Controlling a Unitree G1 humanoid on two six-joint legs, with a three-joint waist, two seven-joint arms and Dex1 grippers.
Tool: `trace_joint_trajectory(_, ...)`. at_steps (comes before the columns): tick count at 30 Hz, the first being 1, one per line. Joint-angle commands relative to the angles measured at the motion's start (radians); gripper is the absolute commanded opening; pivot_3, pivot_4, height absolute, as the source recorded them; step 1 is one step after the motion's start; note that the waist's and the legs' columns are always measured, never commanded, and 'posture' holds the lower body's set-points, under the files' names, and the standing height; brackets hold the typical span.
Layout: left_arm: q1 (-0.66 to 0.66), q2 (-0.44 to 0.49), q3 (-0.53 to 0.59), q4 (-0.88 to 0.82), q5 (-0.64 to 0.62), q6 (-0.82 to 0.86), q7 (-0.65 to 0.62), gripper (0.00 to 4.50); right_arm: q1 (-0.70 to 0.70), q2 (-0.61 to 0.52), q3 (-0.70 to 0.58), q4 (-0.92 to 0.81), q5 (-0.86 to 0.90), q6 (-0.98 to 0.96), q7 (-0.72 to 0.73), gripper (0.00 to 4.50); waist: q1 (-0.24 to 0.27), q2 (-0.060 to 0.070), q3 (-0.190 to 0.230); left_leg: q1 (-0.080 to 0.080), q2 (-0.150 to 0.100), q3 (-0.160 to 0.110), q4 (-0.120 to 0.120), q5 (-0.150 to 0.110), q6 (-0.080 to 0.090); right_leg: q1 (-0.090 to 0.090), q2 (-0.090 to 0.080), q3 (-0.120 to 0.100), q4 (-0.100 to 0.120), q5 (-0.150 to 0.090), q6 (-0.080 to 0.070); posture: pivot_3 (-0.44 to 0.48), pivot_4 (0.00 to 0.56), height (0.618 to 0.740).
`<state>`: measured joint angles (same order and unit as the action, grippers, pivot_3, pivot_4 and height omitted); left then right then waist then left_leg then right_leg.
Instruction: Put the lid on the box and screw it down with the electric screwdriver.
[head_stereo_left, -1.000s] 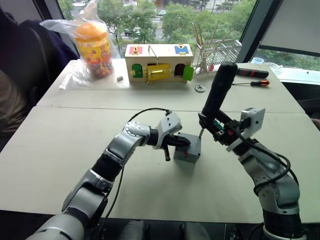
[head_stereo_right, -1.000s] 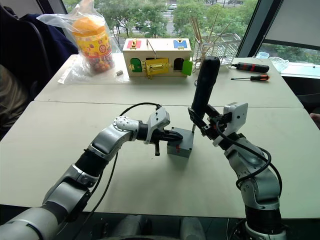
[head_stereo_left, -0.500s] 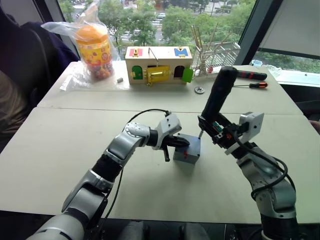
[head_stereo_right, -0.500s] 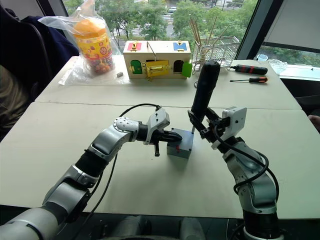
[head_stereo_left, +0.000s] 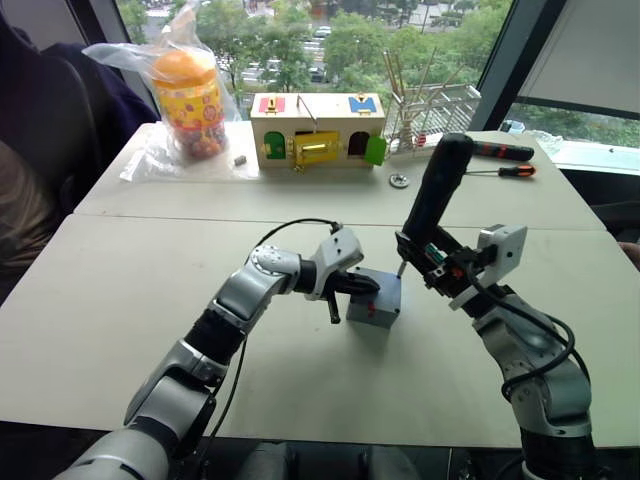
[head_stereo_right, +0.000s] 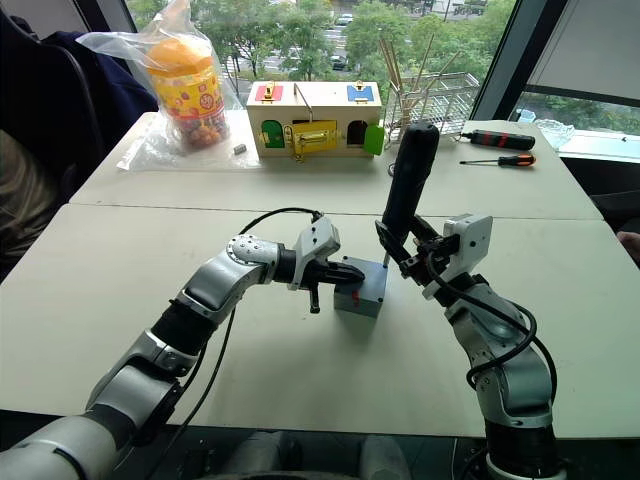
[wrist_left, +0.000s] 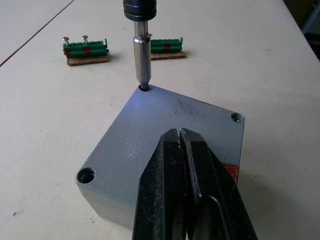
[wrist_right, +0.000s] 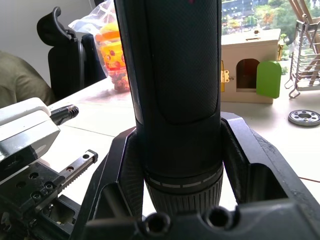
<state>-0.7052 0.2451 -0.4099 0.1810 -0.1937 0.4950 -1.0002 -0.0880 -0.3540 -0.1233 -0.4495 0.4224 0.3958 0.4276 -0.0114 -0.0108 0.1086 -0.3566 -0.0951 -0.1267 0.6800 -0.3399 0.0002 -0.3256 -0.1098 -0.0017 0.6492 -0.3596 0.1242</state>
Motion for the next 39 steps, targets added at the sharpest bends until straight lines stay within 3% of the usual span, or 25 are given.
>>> trace_joint_trajectory(1,0.008,-0.01,-0.008,0.029,0.015,-0.003,-0.001,0.0,0.053,0.008,0.057,0.087,-0.003,0.068,0.011,1.76,0.0,0.0,0.0,0.0,0.0,-0.001,0.0,0.0,0.0,0.0,0.0,0.0,0.0,0.0,0.0,0.0,0.15,0.74)
trace_joint_trajectory(6,-0.002,-0.023,0.009,0.073,0.013,-0.009,0.001,0.0,-0.034,0.005,-0.033,0.023,0.082,0.109,-0.03,1.76,0.0,0.003,0.002,-0.001,0.0,-0.001,0.0,0.0,0.0,0.001,0.001,0.0,-0.001,0.0,0.0,0.0,0.15,0.74)
trace_joint_trajectory(13,-0.006,-0.034,0.03,0.097,0.003,-0.019,0.004,0.0,-0.272,-0.038,-0.251,-0.069,0.359,0.286,-0.189,1.76,0.0,0.017,0.018,-0.01,0.0,-0.001,0.002,0.001,-0.001,-0.003,0.0,0.0,-0.001,0.0,0.0,0.0,0.15,0.74)
trace_joint_trajectory(17,-0.004,-0.046,0.113,0.008,-0.08,0.072,0.023,0.0,-0.473,-0.111,-0.352,-0.024,0.48,0.437,-0.365,1.76,0.0,0.023,0.025,-0.019,-0.001,-0.001,0.003,0.002,-0.003,-0.014,0.0,0.0,0.002,0.0,0.0,0.0,0.15,0.74)
trace_joint_trajectory(23,-0.039,-0.077,0.237,-0.112,-0.13,0.155,0.171,0.0,-0.565,-0.261,-0.368,0.038,0.51,0.572,-0.42,1.76,-0.002,0.024,0.031,-0.025,0.001,-0.001,0.003,0.003,-0.004,-0.019,0.001,0.0,0.003,0.0,0.0,0.0,0.15,0.74)
trace_joint_trajectory(25,-0.049,-0.1,0.293,-0.151,-0.158,0.134,0.214,0.0,-0.567,-0.357,-0.364,0.099,0.472,0.627,-0.409,1.76,0.001,0.023,0.032,-0.034,0.001,0.0,0.006,0.004,-0.003,-0.027,0.001,0.0,0.008,0.0,0.0,0.0,0.15,0.74)
trace_joint_trajectory(28,-0.046,-0.074,0.298,-0.215,-0.183,0.127,0.18,0.0,-0.566,-0.469,-0.359,0.182,0.458,0.716,-0.379,1.76,0.002,0.021,0.034,-0.036,-0.003,0.003,0.006,0.005,0.0,-0.032,-0.004,-0.001,0.016,0.0,0.0,0.0,0.15,0.74)
trace_joint_trajectory(31,-0.023,0.041,0.258,-0.326,-0.244,0.166,0.028,0.0,-0.546,-0.688,-0.301,0.325,0.439,0.903,-0.264,1.76,0.0,0.025,0.039,-0.037,-0.004,0.007,0.005,0.005,0.0,-0.033,-0.005,-0.001,0.015,0.0,0.0,0.0,0.15,0.74)
trace_joint_trajectory(34,-0.01,0.126,0.218,-0.379,-0.259,0.181,-0.04,0.0,-0.556,-0.83,-0.242,0.483,0.438,1.087,-0.178,1.76,0.0,0.025,0.039,-0.036,-0.002,0.009,0.003,0.005,0.001,-0.033,-0.005,-0.001,0.014,0.0,0.0,0.0,0.15,0.74)
trace_joint_trajectory(36,0.004,0.168,0.202,-0.42,-0.268,0.169,-0.078,0.0,-0.493,-0.93,-0.158,0.532,0.407,1.083,-0.062,1.76,0.001,0.027,0.04,-0.036,-0.002,0.01,0.003,0.005,0.001,-0.033,-0.006,0.0,0.013,0.0,0.0,0.0,0.15,0.74)
trace_joint_trajectory(39,0.023,0.198,0.18,-0.455,-0.267,0.166,-0.092,0.0,-0.452,-0.963,-0.093,0.601,0.355,1.034,0.029,1.76,-0.003,0.026,0.041,-0.036,-0.001,0.011,0.004,0.006,0.001,-0.033,-0.005,0.0,0.013,0.0,0.0,0.0,0.15,0.74)
